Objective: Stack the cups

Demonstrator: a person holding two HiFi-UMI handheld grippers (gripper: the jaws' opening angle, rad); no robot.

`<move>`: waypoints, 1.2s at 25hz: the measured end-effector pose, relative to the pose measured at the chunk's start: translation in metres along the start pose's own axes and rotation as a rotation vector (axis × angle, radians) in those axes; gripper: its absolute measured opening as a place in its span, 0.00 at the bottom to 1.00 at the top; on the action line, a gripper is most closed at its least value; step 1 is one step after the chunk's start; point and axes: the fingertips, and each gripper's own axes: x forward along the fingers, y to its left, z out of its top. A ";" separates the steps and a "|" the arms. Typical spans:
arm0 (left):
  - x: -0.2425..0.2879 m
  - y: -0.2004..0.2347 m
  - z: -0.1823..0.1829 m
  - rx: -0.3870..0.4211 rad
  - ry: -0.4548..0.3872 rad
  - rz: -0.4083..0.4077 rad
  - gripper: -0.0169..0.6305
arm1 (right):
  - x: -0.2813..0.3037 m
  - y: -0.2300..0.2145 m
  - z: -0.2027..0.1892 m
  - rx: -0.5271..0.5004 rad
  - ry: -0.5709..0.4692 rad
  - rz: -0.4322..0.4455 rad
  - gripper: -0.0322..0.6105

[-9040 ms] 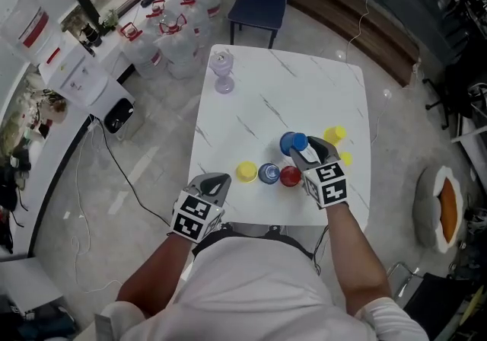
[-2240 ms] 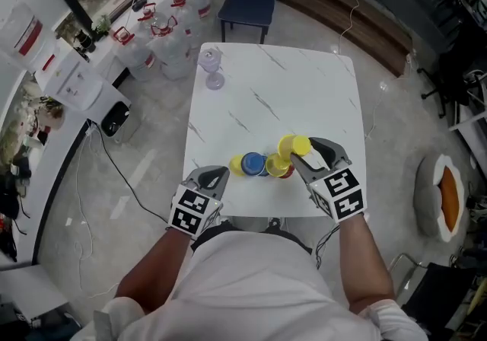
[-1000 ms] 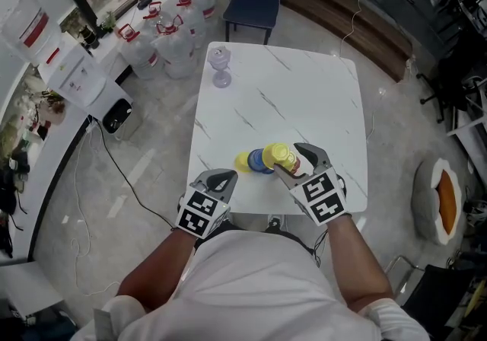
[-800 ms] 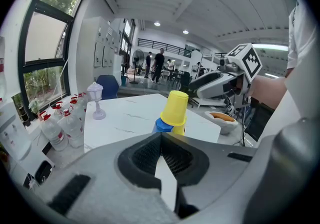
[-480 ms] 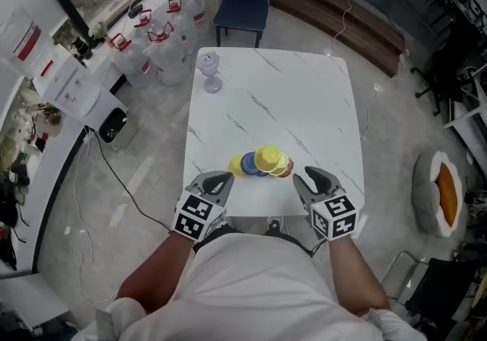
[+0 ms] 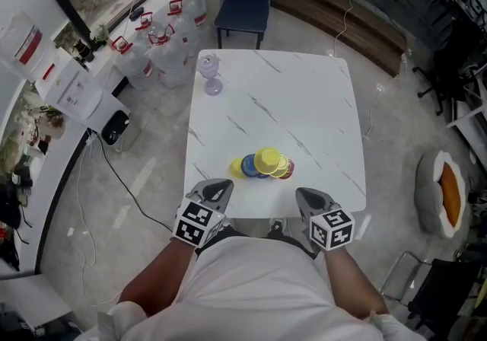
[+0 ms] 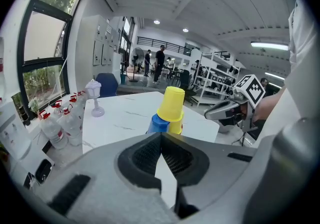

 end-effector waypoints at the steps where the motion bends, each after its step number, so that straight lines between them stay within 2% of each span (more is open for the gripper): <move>1: 0.000 0.000 0.000 0.000 0.000 0.002 0.04 | 0.000 -0.001 0.002 -0.009 -0.007 -0.002 0.06; 6: 0.000 0.000 0.003 -0.001 -0.007 0.012 0.04 | 0.001 -0.001 0.004 -0.080 -0.001 -0.010 0.06; 30: 0.001 0.003 0.009 0.006 -0.012 0.020 0.04 | 0.008 -0.002 0.015 -0.102 -0.002 0.018 0.06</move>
